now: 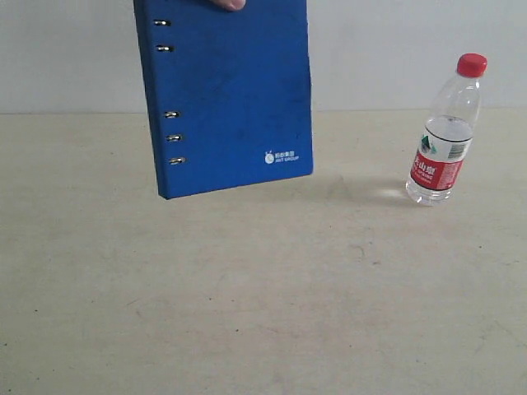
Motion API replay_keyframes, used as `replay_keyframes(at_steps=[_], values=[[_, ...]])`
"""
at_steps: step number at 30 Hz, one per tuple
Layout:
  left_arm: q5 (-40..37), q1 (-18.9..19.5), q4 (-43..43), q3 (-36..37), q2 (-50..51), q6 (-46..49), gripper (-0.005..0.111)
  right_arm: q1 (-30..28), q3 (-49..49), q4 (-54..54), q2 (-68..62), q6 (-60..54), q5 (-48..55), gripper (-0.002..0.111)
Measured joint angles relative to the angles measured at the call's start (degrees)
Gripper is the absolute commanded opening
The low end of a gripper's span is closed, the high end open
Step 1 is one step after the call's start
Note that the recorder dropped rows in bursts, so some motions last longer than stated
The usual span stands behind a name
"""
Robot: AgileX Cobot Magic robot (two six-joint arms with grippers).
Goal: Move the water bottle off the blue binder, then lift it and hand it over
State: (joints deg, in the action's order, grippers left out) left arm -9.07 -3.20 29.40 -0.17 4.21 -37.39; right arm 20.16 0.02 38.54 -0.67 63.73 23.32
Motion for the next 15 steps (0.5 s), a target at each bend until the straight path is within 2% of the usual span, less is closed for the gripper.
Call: replay_keyframes(at_steps=[3,8,10,12,15], values=[[0.1,0.0,0.0,0.0,0.0,0.0,0.004,-4.5,0.1,0.0,0.3,-5.0,-2.6,0.0],[0.1,0.0,0.0,0.0,0.0,0.0,0.004,-16.0,0.1,2.0,0.4,-16.7,-24.9,0.0],[0.1,0.0,0.0,0.0,0.0,0.0,0.004,-20.5,0.1,5.3,0.4,-21.7,-30.0,0.0],[0.1,0.0,0.0,0.0,0.0,0.0,0.004,-23.9,0.1,9.9,0.4,-24.7,-31.4,0.0],[0.1,0.0,0.0,0.0,0.0,0.0,0.004,-26.4,0.1,18.5,0.4,-26.9,-27.5,0.0]])
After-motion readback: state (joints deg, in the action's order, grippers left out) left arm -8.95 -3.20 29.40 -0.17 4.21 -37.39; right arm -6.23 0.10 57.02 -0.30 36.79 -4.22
